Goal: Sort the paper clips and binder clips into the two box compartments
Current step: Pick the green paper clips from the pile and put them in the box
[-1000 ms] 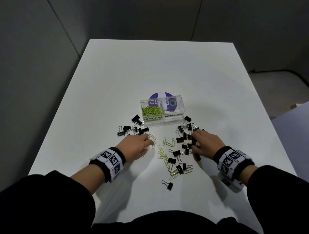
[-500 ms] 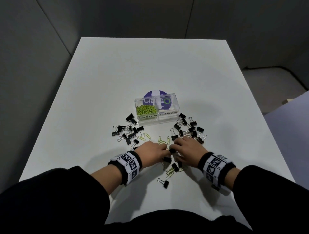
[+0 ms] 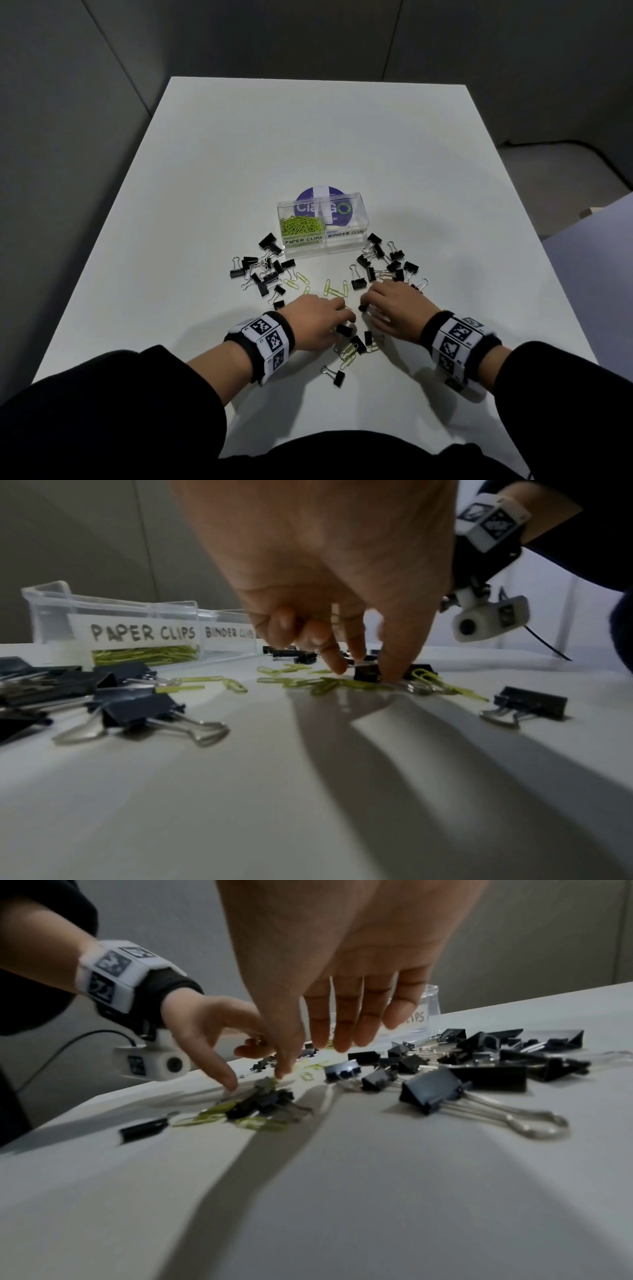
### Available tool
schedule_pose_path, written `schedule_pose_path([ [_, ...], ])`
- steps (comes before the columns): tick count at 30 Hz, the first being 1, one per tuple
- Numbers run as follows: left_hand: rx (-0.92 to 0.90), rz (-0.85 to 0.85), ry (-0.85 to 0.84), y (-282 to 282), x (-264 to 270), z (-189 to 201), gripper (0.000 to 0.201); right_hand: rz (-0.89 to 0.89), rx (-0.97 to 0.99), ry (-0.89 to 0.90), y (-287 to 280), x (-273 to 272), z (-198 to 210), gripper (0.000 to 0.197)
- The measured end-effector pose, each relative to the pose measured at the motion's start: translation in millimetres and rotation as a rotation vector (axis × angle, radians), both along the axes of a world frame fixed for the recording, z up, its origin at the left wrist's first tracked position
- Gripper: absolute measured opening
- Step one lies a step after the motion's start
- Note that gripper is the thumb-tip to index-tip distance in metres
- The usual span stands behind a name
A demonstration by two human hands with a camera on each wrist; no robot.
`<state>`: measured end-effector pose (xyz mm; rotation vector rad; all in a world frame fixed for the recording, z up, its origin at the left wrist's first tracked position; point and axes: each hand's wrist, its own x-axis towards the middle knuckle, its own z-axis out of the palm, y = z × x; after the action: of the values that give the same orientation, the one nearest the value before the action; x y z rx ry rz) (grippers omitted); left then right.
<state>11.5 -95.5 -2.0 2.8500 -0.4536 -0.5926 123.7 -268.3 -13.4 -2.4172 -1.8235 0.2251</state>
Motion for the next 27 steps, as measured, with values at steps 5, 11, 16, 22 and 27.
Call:
schedule_pose_path([
  [5, 0.028, 0.064, 0.068, 20, -1, -6, 0.042, 0.114, -0.071, 0.082, -21, -14, -10, 0.026],
  [11, -0.028, 0.146, 0.065, 22, -6, -9, 0.027, -0.048, -0.11, 0.127, -17, -8, -15, 0.026],
  [16, -0.046, 0.22, 0.055, 29, -15, -10, 0.028, -0.163, -0.099, 0.087, -22, 5, -7, 0.033],
  [22, -0.059, 0.256, 0.022, 35, -24, -8, 0.039, -0.083, -0.002, -0.019, -26, -11, -4, 0.007],
  [27, -0.009, 0.283, 0.064, 46, -26, -10, 0.042, -0.159, -0.014, -0.04, -26, -14, -3, 0.004],
])
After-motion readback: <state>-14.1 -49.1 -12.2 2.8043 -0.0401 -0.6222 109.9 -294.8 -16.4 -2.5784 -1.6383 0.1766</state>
